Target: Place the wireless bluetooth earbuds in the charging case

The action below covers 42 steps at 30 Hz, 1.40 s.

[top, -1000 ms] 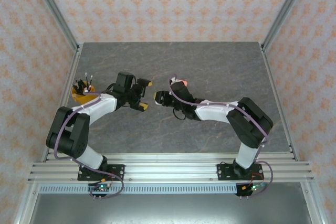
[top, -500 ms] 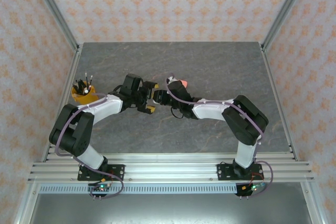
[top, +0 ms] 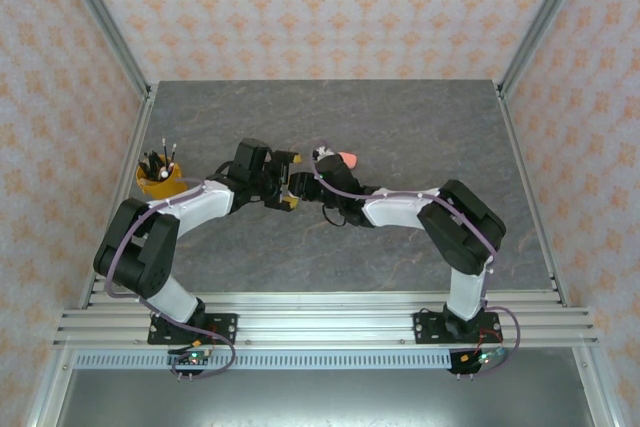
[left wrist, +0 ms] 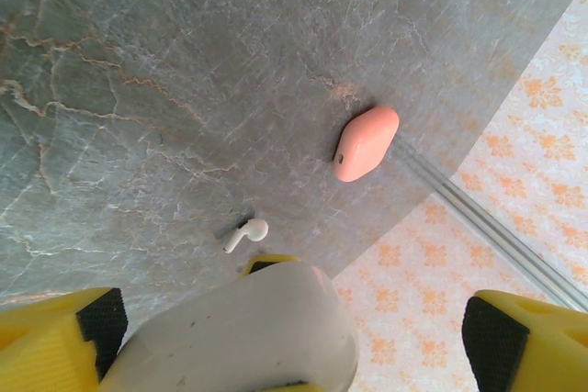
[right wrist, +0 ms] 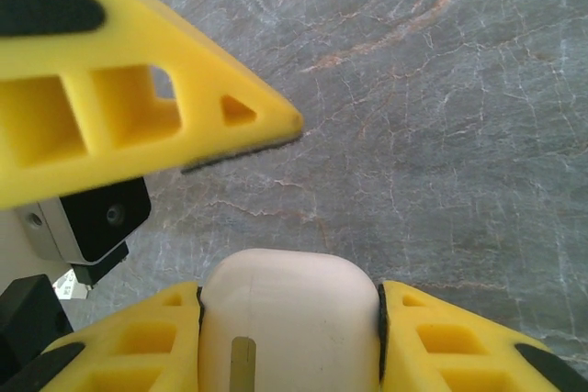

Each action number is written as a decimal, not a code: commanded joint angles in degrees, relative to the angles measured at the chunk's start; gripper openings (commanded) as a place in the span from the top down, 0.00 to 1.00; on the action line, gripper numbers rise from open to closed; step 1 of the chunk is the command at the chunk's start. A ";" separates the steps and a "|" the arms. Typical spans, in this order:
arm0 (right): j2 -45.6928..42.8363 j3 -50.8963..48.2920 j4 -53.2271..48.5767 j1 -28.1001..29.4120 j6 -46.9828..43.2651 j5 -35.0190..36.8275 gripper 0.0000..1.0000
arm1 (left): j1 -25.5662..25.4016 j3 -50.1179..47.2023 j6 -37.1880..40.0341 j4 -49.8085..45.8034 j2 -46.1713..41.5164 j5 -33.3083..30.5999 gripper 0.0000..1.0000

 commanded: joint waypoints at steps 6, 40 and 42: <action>0.52 1.70 1.39 1.04 -1.67 1.79 0.73 | -0.54 -0.60 -1.61 2.49 0.95 -1.92 0.19; -22.16 -16.18 -6.74 -2.51 0.09 11.05 0.29 | 0.08 3.05 19.75 -18.81 1.63 -15.59 0.67; -24.52 -17.33 -9.59 -3.25 0.67 11.94 0.29 | -0.06 6.64 25.40 -25.35 1.80 -19.77 0.69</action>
